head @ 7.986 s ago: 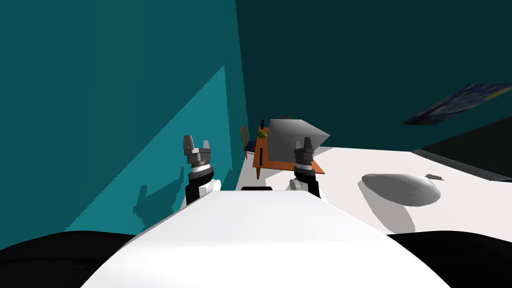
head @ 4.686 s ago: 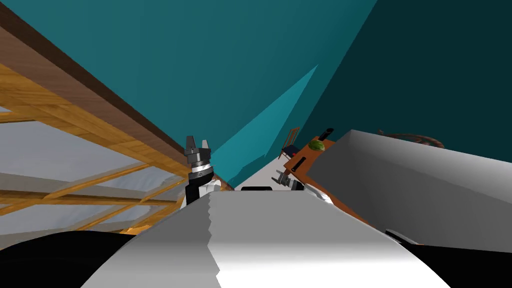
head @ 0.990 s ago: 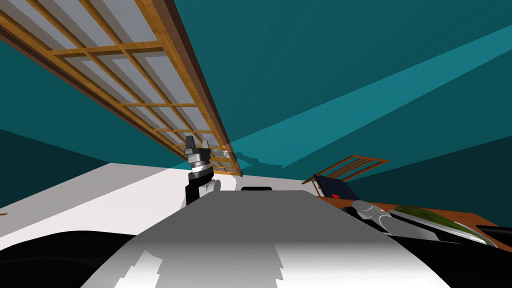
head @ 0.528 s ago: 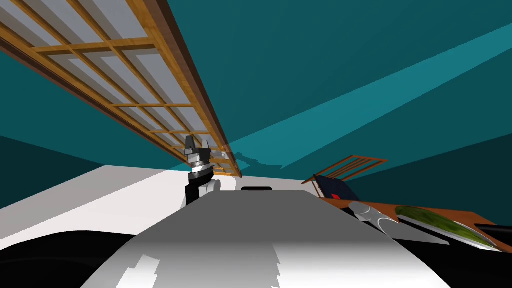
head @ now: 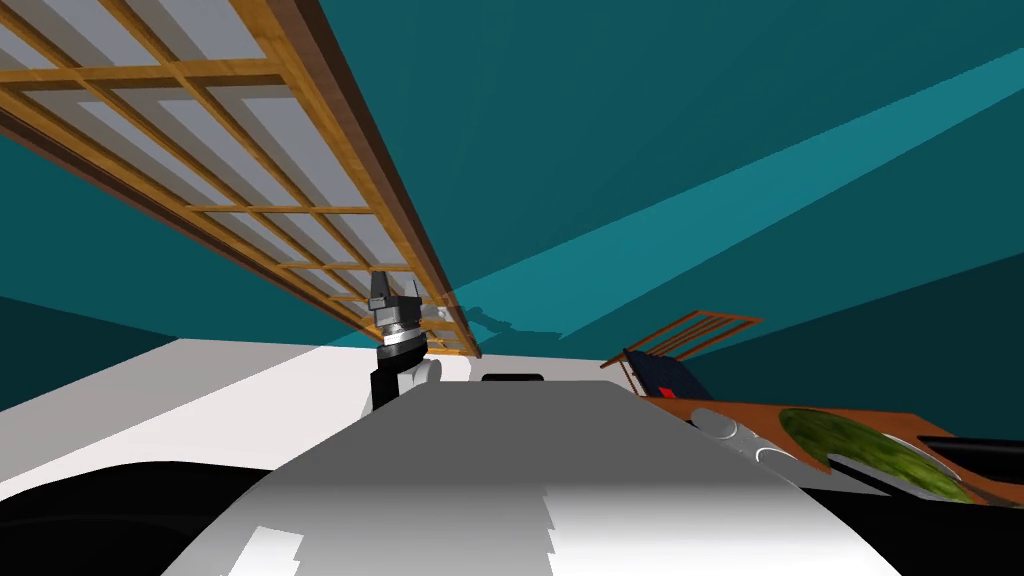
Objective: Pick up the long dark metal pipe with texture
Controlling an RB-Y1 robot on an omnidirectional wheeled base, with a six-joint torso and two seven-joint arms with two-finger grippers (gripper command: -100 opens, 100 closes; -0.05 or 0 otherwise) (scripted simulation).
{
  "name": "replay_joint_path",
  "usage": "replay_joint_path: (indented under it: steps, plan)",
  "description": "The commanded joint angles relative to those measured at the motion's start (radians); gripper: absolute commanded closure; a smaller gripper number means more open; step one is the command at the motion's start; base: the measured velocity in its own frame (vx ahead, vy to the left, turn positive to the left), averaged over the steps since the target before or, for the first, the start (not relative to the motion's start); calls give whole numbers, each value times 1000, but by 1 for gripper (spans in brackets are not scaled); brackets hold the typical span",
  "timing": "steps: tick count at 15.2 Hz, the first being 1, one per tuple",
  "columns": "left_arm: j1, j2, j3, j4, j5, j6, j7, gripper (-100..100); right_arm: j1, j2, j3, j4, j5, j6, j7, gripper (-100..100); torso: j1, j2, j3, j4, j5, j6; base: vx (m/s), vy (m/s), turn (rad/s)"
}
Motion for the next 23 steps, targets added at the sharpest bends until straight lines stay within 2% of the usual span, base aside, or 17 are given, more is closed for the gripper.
replay_joint_path:
  steps: [1, 2, 3, 6, 7, 8, 11, 12, 13, 16, 17, 18, 21, 22, 23]
  plan:
    - [0, 0, 0, 0, 0, 0, 0, 0, 8, 8, -47, -8, 50, 1, -4, -100, 0, 0, 0, 0, 0, 0, 33, -8, -2]
    - [0, 0, 0, 0, 0, 0, 0, 0, 8, 8, -47, -8, 59, 1, -4, -100, 0, 0, 0, 0, 0, 0, 16, -4, 14]
    - [0, 0, 0, 0, 0, 0, 0, 0, 59, 25, -84, -61, 91, -6, -33, -100, 0, 1, 0, 0, 0, 0, 42, -17, -52]
    - [0, 0, 0, 0, 0, 0, 0, 0, 59, 25, -146, -61, 161, -6, -33, -100, -2, 0, -1, -1, -6, 1, 42, -16, -48]
    - [0, 0, 0, 0, 0, 0, 0, 0, 59, 25, -146, -61, 168, -6, -33, -100, -2, 1, 0, -1, -6, 1, 11, -1, 11]
    - [0, 0, 0, 0, 0, 0, 0, 0, 109, 43, -183, -114, 201, -12, -63, -100, -2, 1, 0, -1, -6, 1, 37, -20, -60]
    - [0, 0, 0, 0, 0, 0, 0, 0, 110, 43, -245, -114, 267, -12, -63, -100, -4, 0, -1, -2, -8, 1, 43, -14, -45]
    - [0, 0, 0, 0, 0, 0, 0, 0, 110, 43, -245, -114, 276, -12, -63, -100, -4, 1, 0, -2, -8, 1, 11, 1, 12]
    - [0, 0, 0, 0, 0, 0, 0, 0, 153, 60, -285, -149, 305, -19, -93, -100, -3, 2, 0, -1, -8, 1, 40, -18, -76]
    - [0, 0, 0, 0, 0, 0, 0, 0, 161, 60, -344, -167, 370, -19, -93, -100, -4, 1, -1, -2, -8, 2, 44, -14, -42]
    - [0, 0, 0, 0, 0, 0, 0, 0, 161, 60, -344, -167, 384, -19, -93, -100, -4, 1, 0, -2, -8, 2, 12, -2, 17]
    - [0, 0, 0, 0, 0, 0, 0, 0, 207, 77, -384, -209, 411, -25, -123, -100, -4, 2, 0, -2, -8, 2, 34, -12, -60]
    - [0, 0, 0, 0, 0, 0, 0, 0, 212, 77, -443, -221, 477, -25, -123, -100, -4, 1, -1, -2, -8, 2, 43, -11, -48]
    - [0, 0, 0, 0, 0, 0, 0, 0, 212, 77, -443, -221, 492, -25, -123, -100, -4, 1, 0, -2, -8, 2, 13, -6, 16]
    - [0, 0, 0, 0, 0, 0, 0, 0, 262, 95, -482, -274, 520, -32, -153, -100, -4, 2, 0, -2, -8, 2, 35, -22, -76]
